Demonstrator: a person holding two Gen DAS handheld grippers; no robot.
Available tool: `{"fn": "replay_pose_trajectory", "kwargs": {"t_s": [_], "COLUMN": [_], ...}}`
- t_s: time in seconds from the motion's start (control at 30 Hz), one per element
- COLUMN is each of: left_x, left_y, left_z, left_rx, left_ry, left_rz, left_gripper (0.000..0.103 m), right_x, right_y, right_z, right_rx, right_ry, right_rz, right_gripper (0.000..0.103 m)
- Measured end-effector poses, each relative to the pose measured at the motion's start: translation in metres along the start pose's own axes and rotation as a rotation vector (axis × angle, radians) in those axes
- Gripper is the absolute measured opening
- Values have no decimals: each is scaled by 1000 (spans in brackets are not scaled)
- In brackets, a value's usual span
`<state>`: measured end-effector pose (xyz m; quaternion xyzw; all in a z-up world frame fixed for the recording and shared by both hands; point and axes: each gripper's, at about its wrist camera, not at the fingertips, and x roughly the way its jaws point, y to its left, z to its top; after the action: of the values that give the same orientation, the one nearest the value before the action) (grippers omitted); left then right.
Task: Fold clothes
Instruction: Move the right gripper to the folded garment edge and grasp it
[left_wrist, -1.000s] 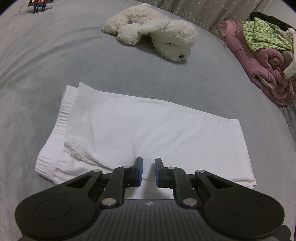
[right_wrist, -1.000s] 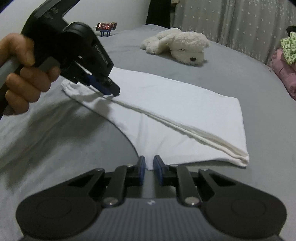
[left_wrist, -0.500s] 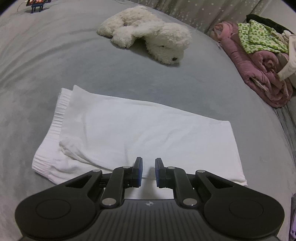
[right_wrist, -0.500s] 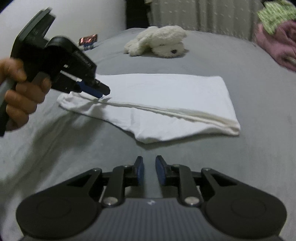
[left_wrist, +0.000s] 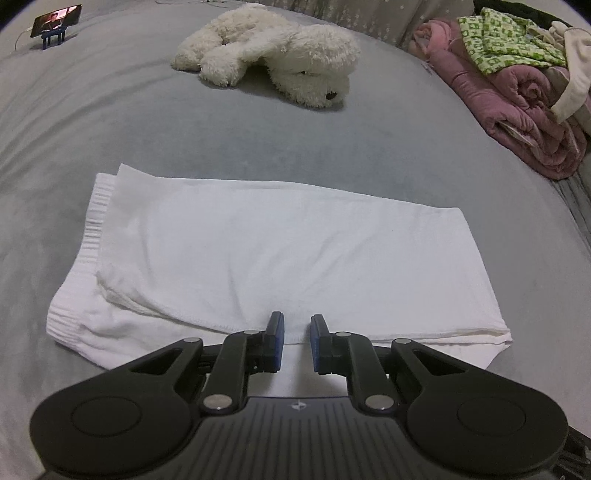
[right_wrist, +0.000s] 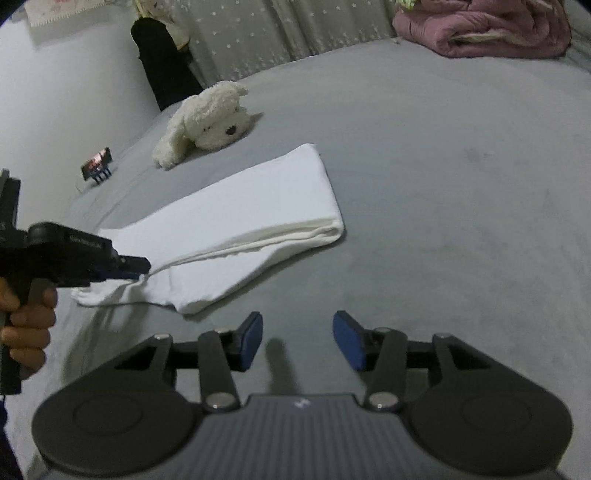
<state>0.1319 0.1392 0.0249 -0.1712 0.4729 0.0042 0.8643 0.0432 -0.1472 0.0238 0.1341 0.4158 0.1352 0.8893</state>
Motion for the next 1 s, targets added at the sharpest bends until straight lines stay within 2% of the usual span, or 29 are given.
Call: {"fn": "replay_pose_trajectory", "kwargs": {"t_s": [0.17,0.37,0.83,1.0], "left_x": [-1,0,-1,-1], "left_y": [2,2,3,3], "left_z": [1,2,2,2], "left_rx": [-15,-23,-24,-24], "left_ry": [2,4,5,6], "left_rz": [-8,-11,-11,-11], "left_gripper": [13,13,13,13], "right_x": [-4,5,40,46], "right_y": [-14,-34,-50,-51], "right_z": [9,24,54,56], "right_rx": [63,171,237,269], "right_ry": [-32,-58,-66,-62], "right_rz": [-17,-12,0,42], "right_gripper": [52,55,56,56]}}
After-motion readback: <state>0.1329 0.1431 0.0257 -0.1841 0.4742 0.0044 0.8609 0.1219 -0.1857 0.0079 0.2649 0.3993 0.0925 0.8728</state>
